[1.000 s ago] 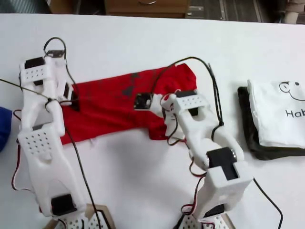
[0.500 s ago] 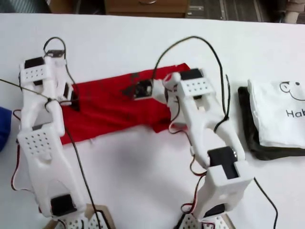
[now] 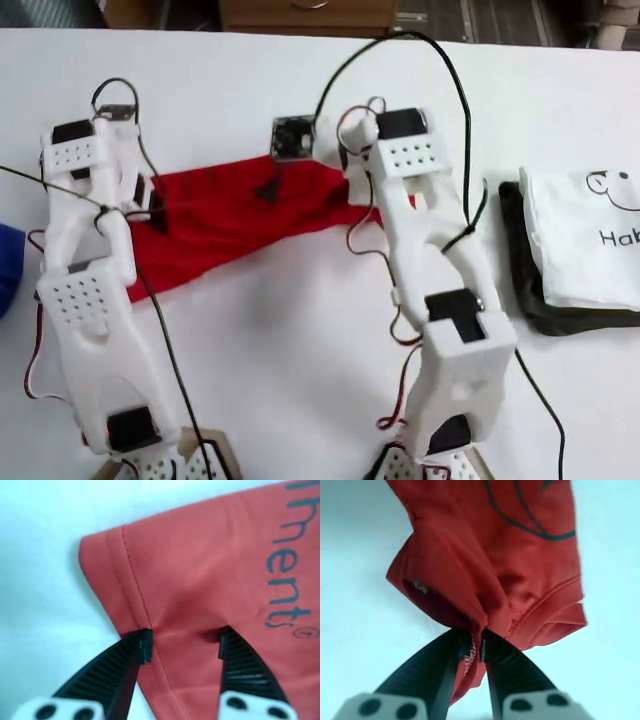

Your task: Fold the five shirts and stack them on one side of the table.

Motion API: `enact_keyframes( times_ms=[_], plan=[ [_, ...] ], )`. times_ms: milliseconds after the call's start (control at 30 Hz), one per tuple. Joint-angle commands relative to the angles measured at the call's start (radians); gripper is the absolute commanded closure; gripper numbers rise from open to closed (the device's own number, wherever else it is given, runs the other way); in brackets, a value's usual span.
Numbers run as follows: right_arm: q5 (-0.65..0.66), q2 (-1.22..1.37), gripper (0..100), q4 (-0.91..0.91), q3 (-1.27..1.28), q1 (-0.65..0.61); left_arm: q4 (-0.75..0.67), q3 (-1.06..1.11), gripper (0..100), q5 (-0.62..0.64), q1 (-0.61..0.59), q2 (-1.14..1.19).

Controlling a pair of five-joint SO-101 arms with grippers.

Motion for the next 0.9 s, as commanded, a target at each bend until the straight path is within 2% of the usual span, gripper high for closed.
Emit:
enact_keyframes(
  times_ms=[0, 67, 233, 400, 600, 767, 867],
  plan=[
    [0.005, 0.041, 97.6, -0.005, -0.132, -0.007, -0.028, -0.016, 76, -0.009, 0.021, 0.009],
    [0.006, 0.074, 97.6, -0.005, -0.178, -0.007, -0.028, -0.016, 76, -0.009, 0.021, 0.009],
    [0.143, 0.159, 97.6, -0.005, -0.247, -0.007, -0.028, -0.016, 76, -0.009, 0.021, 0.009],
    [0.158, 0.259, 97.5, -0.012, -0.327, -0.018, -0.028, -0.016, 76, -0.009, 0.021, 0.009],
    [0.021, 0.394, 96.3, -0.012, -0.437, -0.022, -0.028, -0.016, 76, -0.009, 0.021, 0.009],
    [-0.083, 0.433, 81.7, -0.007, -0.532, -0.016, -0.028, -0.016, 76, -0.009, 0.021, 0.009],
    [-0.083, 0.437, 82.6, -0.012, -0.583, -0.019, -0.028, -0.016, 76, -0.009, 0.021, 0.009]
  ],
)
